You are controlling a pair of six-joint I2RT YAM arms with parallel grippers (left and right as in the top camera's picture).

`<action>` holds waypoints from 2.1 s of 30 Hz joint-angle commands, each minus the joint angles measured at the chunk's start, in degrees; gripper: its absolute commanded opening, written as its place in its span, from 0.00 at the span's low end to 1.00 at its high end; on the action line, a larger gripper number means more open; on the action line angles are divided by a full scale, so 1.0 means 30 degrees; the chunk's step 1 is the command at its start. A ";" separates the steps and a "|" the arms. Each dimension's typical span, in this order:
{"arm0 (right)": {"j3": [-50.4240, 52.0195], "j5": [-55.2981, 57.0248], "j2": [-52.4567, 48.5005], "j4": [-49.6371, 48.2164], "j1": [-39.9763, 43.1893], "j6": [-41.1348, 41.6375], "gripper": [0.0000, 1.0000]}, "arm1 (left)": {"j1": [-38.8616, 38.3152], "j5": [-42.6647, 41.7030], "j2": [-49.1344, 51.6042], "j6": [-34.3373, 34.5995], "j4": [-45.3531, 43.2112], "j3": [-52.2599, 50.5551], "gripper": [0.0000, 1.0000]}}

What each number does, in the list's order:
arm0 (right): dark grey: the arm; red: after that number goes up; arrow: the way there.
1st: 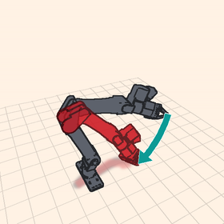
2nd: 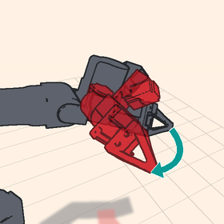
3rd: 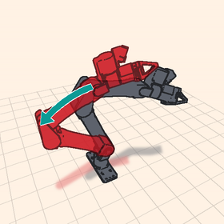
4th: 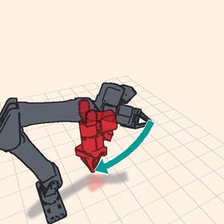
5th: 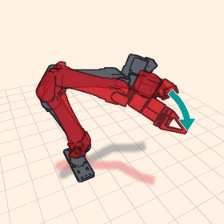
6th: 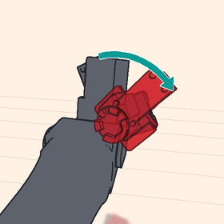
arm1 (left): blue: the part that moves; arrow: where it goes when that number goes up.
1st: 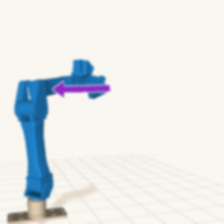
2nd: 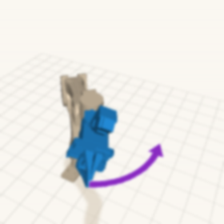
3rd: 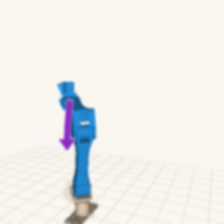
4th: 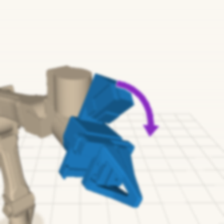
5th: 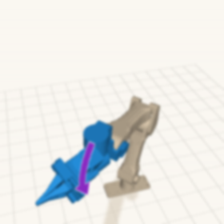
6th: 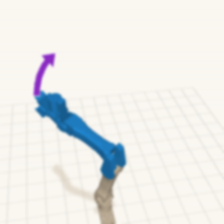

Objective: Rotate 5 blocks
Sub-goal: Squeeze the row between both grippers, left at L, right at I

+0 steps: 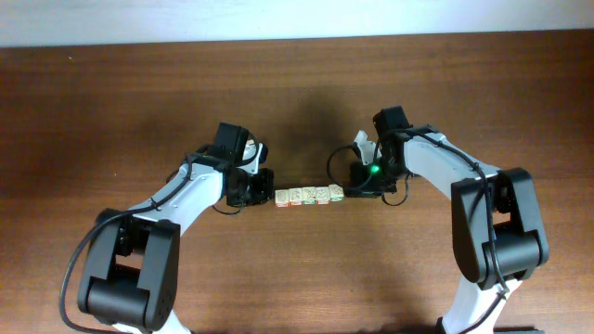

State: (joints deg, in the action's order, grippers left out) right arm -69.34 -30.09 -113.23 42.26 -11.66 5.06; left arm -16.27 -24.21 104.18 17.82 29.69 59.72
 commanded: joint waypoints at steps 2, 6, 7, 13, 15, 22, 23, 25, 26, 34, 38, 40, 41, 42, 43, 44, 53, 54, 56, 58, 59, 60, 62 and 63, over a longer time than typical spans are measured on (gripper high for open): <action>0.0073 -0.0554 -0.0189 -0.0160 0.0044 -0.0619 0.04 | -0.0044 -0.0007 0.0240 0.0182 0.0007 -0.0146 0.00; 0.0073 -0.0641 -0.0189 -0.0233 0.0044 -0.0634 0.04 | -0.0044 -0.0007 0.0240 0.0182 0.0015 -0.0146 0.00; 0.0073 -0.0809 -0.0189 -0.0248 0.0044 -0.0823 0.04 | -0.0044 -0.0007 0.0240 0.0182 0.0015 -0.0146 0.00; 0.0073 -0.1370 -0.0189 -0.0219 0.0044 -0.1472 0.04 | -0.0044 -0.0007 0.0240 0.0182 0.0007 -0.0146 0.00; -0.0007 -0.1435 -0.0182 -0.0160 0.0036 -0.1464 0.04 | -0.0044 -0.0007 0.0240 0.0182 0.0022 -0.0146 0.00; -0.0175 -0.2310 -0.0160 0.0168 0.0022 -0.1464 0.04 | -0.0044 -0.0015 0.0240 0.0182 -0.0036 -0.0146 0.00; -0.0197 -0.2419 -0.0160 0.0175 0.0022 -0.1464 0.04 | -0.0044 -0.0015 0.0240 0.0189 -0.0036 -0.0146 0.00; -0.0197 -0.2426 -0.0160 0.0189 0.0022 -0.1435 0.04 | -0.0044 -0.0015 0.0240 0.0189 -0.0036 -0.0146 0.00; -0.0197 -0.2492 -0.0160 0.0182 0.0022 -0.1399 0.04 | -0.0044 -0.0015 0.0240 0.0182 -0.0036 -0.0146 0.00; -0.0211 -0.3060 -0.0160 0.0182 0.0015 -0.1064 0.04 | -0.0044 -0.0015 0.0240 0.0182 -0.0044 -0.0146 0.00; -0.0219 -0.3067 -0.0087 0.0160 -0.0087 -0.0889 0.04 | -0.0044 -0.0007 0.0240 0.0182 -0.0044 -0.0146 0.00; -0.0248 -0.3053 0.0036 0.0080 -0.0372 -0.0867 0.04 | -0.0044 -0.0015 0.0240 0.0182 -0.0044 -0.0146 0.00; -0.0248 -0.3053 0.0109 0.0036 -0.0488 -0.0772 0.04 | -0.0044 -0.0007 0.0240 0.0182 -0.0044 -0.0146 0.00; -0.0248 -0.3031 0.0240 -0.0036 -0.0597 -0.0561 0.04 | -0.0044 -0.0007 0.0240 0.0182 -0.0044 -0.0146 0.00; -0.0248 -0.3038 0.0372 -0.0109 -0.0678 -0.0532 0.04 | -0.0044 -0.0007 0.0240 0.0182 -0.0044 -0.0146 0.00; -0.0255 -0.3038 0.0546 -0.0175 -0.0758 -0.0517 0.04 | -0.0044 -0.0007 0.0240 0.0182 -0.0044 -0.0146 0.00; -0.0291 -0.2973 0.1093 -0.0255 -0.1071 -0.0036 0.04 | -0.0044 -0.0007 0.0240 0.0182 -0.0044 -0.0146 0.00; -0.0299 -0.2973 0.1093 -0.0255 -0.1129 -0.0036 0.04 | -0.0044 -0.0015 0.0240 0.0182 -0.0044 -0.0146 0.00; -0.0401 -0.2973 0.1093 -0.0248 -0.1260 -0.0029 0.04 | -0.0044 -0.0015 0.0240 0.0182 -0.0044 -0.0146 0.00; -0.0539 -0.2973 0.1093 -0.0219 -0.1370 -0.0015 0.04 | -0.0044 -0.0007 0.0240 0.0182 -0.0044 -0.0146 0.00; -0.0634 -0.2973 0.1093 -0.0219 -0.1450 -0.0022 0.04 | -0.0044 -0.0007 0.0240 0.0182 -0.0044 -0.0146 0.00; -0.0736 -0.2973 0.1093 -0.0226 -0.1523 -0.0022 0.04 | -0.0044 -0.0007 0.0240 0.0182 -0.0044 -0.0146 0.00; -0.0933 -0.2973 0.1093 -0.0153 -0.1654 -0.0022 0.04 | -0.0044 -0.0007 0.0240 0.0182 -0.0044 -0.0146 0.00; -0.1042 -0.2965 0.1093 -0.0080 -0.1727 -0.0022 0.04 | -0.0044 -0.0007 0.0240 0.0182 -0.0036 -0.0146 0.00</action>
State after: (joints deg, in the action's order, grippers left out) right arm -70.13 -34.70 -111.68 42.11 -14.22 4.78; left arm -15.62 -20.21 104.18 17.82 29.80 59.72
